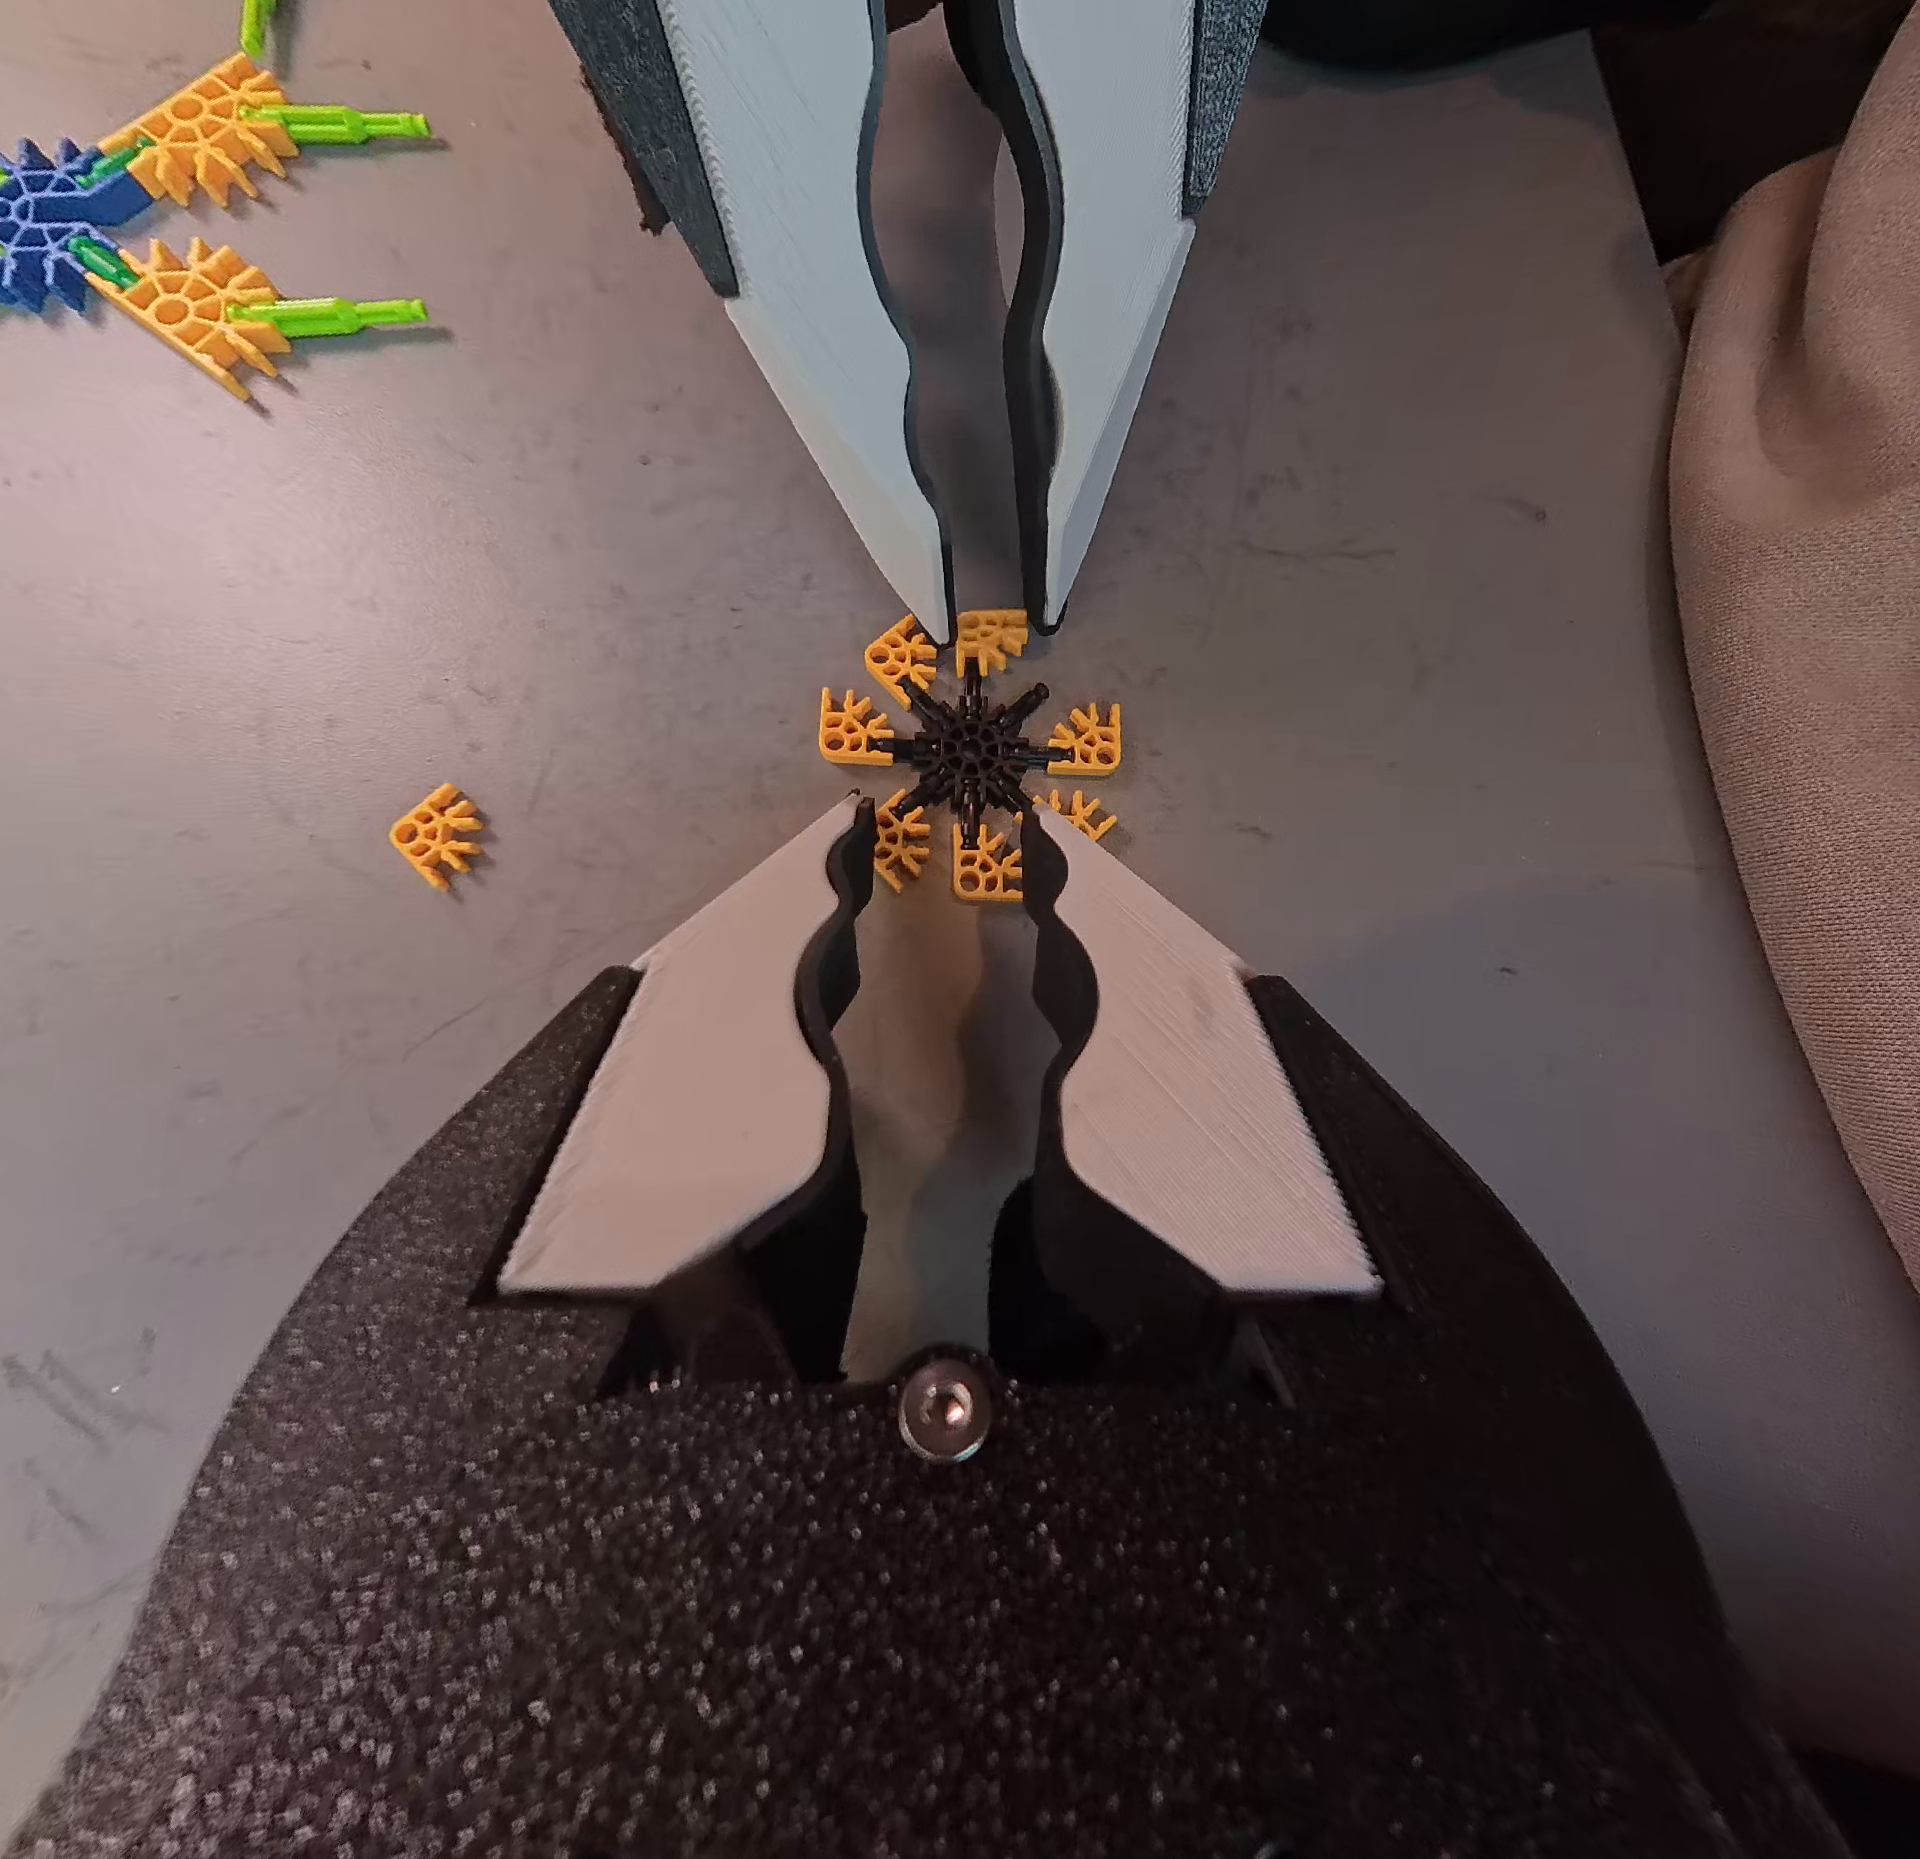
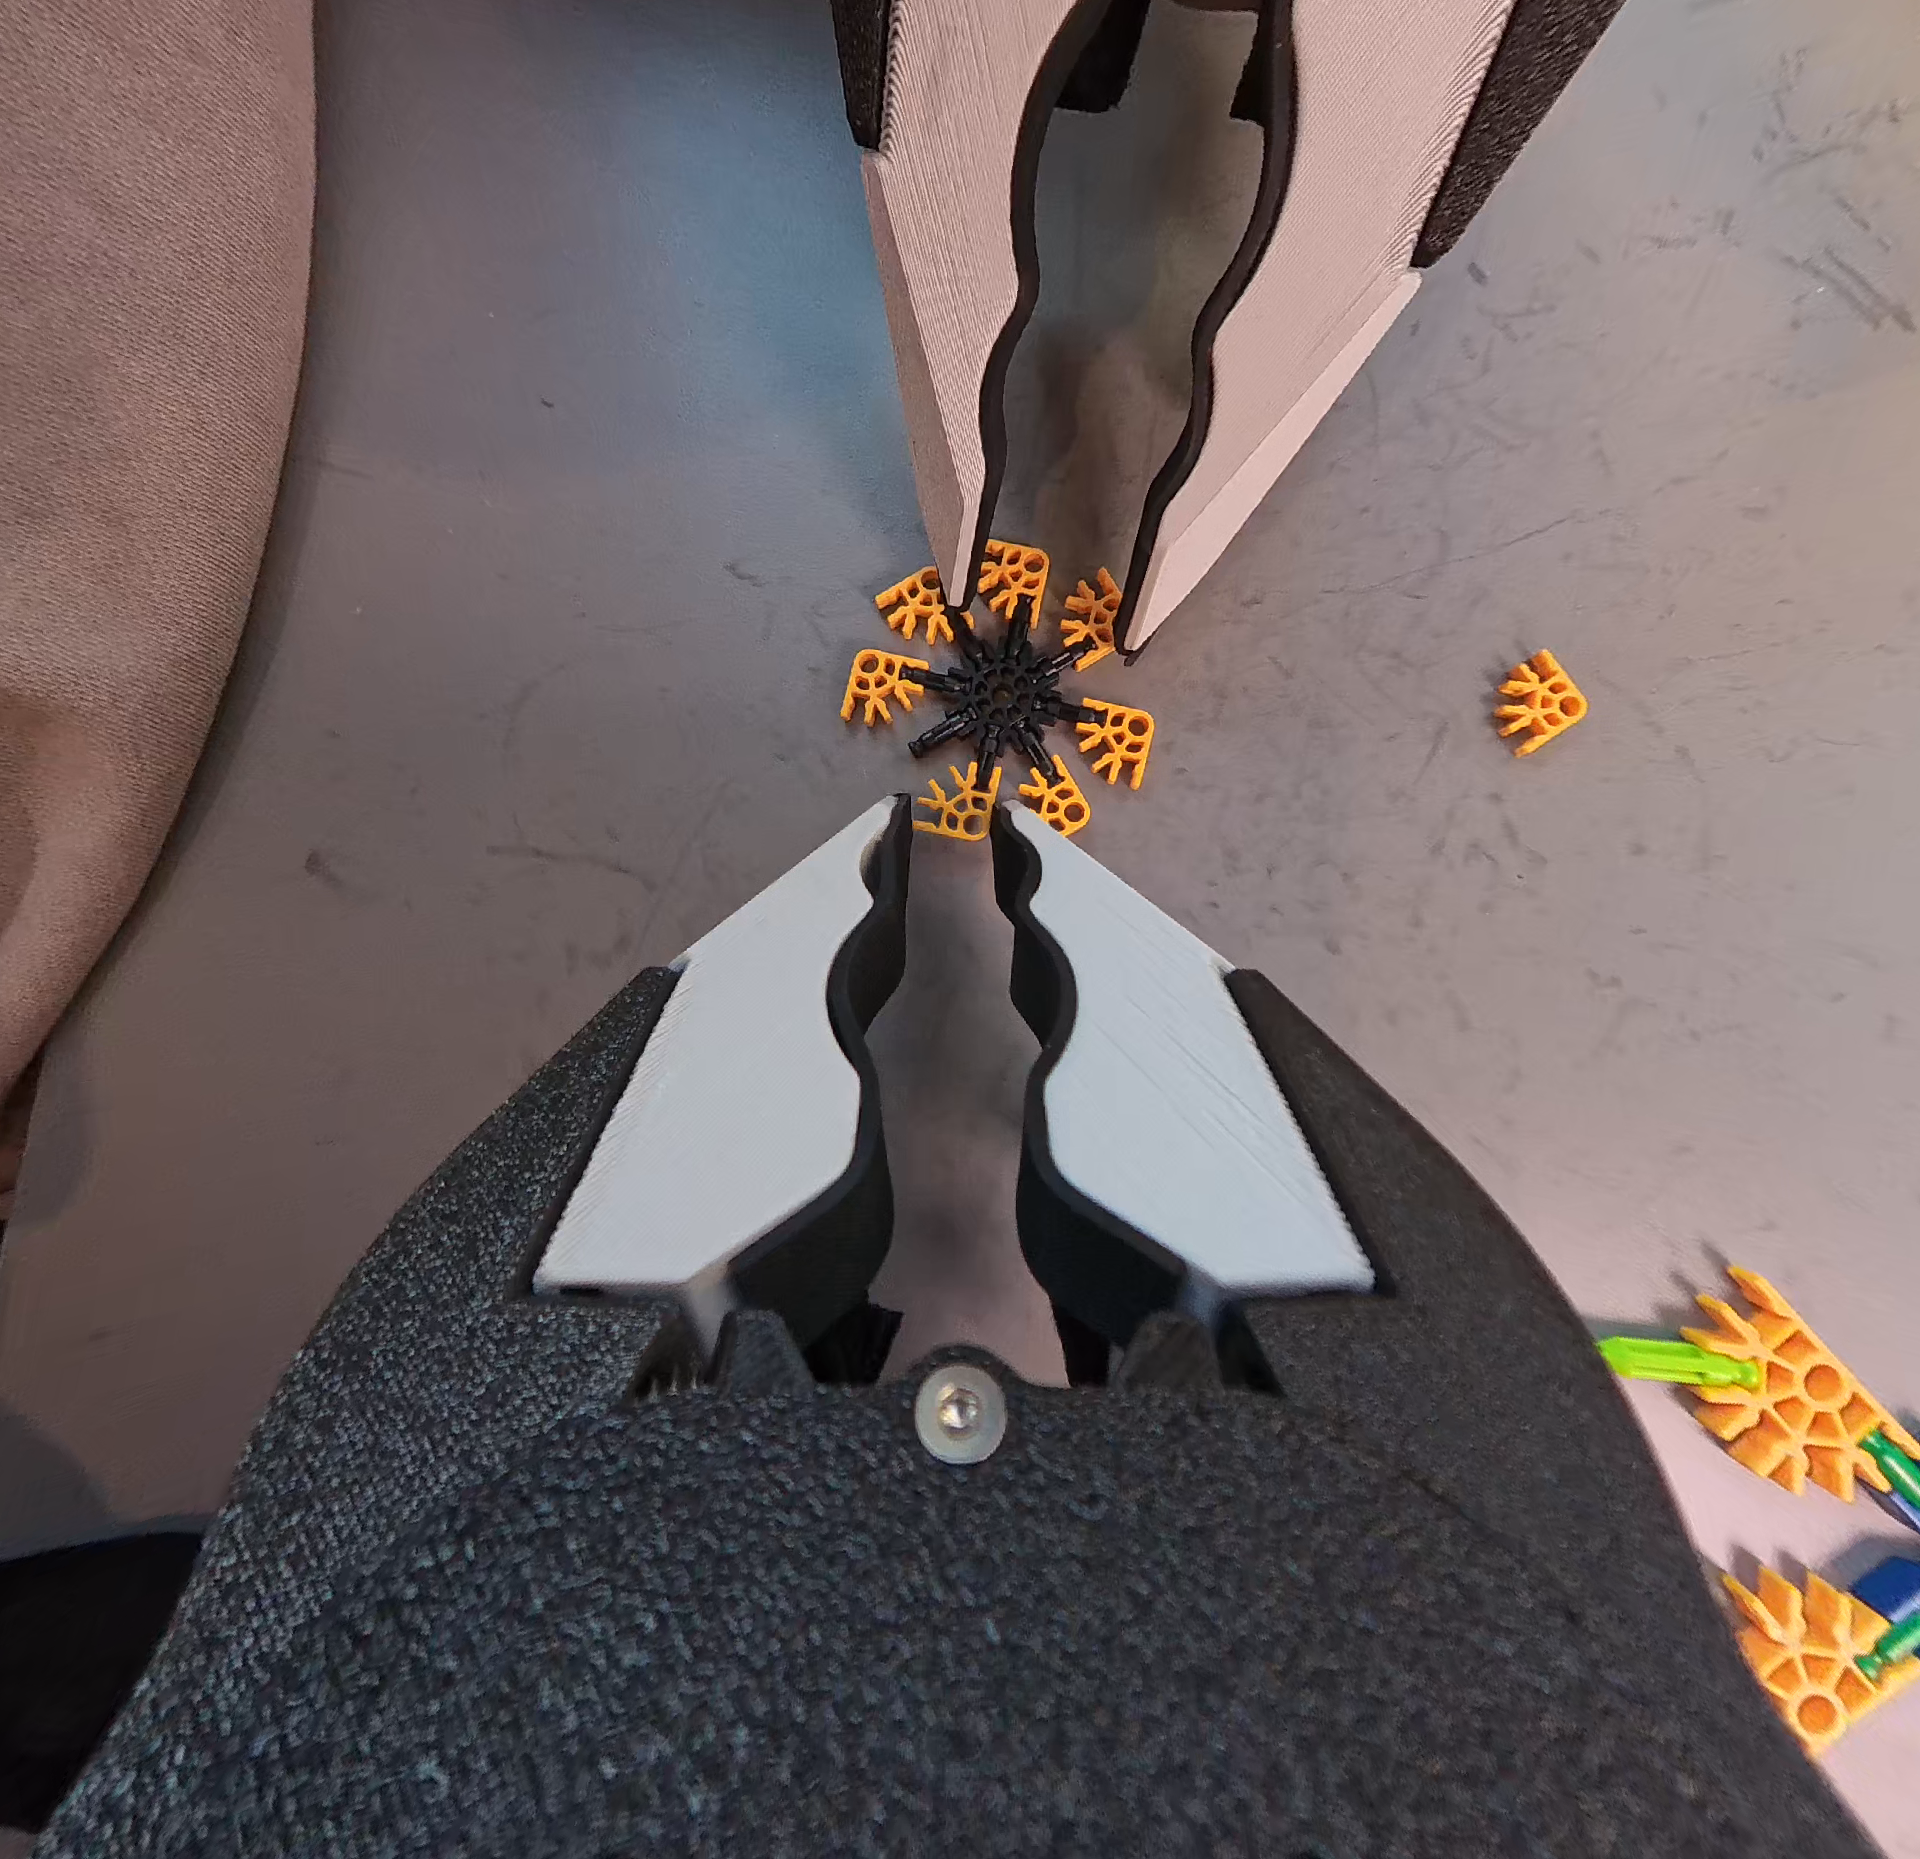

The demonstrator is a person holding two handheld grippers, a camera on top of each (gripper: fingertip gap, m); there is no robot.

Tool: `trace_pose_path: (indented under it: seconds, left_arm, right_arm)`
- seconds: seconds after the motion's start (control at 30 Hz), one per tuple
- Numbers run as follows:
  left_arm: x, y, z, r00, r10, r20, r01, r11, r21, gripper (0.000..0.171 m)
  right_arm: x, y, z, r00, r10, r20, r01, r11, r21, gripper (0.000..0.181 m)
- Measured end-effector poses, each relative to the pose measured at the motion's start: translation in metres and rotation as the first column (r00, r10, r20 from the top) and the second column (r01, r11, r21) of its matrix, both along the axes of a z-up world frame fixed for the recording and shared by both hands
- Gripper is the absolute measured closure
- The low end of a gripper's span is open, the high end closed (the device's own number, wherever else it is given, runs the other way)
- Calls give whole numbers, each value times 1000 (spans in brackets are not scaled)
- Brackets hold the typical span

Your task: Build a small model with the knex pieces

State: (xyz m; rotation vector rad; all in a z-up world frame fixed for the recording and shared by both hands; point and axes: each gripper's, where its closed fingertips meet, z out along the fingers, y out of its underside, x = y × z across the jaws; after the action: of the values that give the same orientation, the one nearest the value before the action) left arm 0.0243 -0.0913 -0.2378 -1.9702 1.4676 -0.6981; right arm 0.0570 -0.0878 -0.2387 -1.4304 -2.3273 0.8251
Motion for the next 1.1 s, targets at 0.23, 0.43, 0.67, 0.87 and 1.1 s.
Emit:
trace_pose_path:
  seconds: [0.23, 0.43, 0.67, 0.87, 1.1]
  left_arm:
    - [0, 0, 0, 1000, 0, 6, 0, 1000, -6, 143]
    - [0, -1, 0, 1000, -2, 6, 2, 1000, -6, 143]
    - [0, -1, 0, 1000, -3, 5, 3, 1000, -4, 143]
    - [0, -1, 0, 1000, -2, 5, 2, 1000, -6, 144]
    - [-1, 0, 0, 1000, 3, 10, -3, 1000, -10, 146]
  right_arm:
    - [0, -1, 0, 1000, 5, 6, -5, 1000, 13, 167]
    - [1, -1, 0, 1000, 7, 10, -7, 1000, 23, 166]
    - [4, 0, -2, 1000, 9, 27, -10, 999, 36, 169]
    - [3, 1, 6, 1000, -13, 10, 13, 999, 29, 163]
    - [-2, -5, 5, 996, -72, 52, 66, 992, 107, 159]
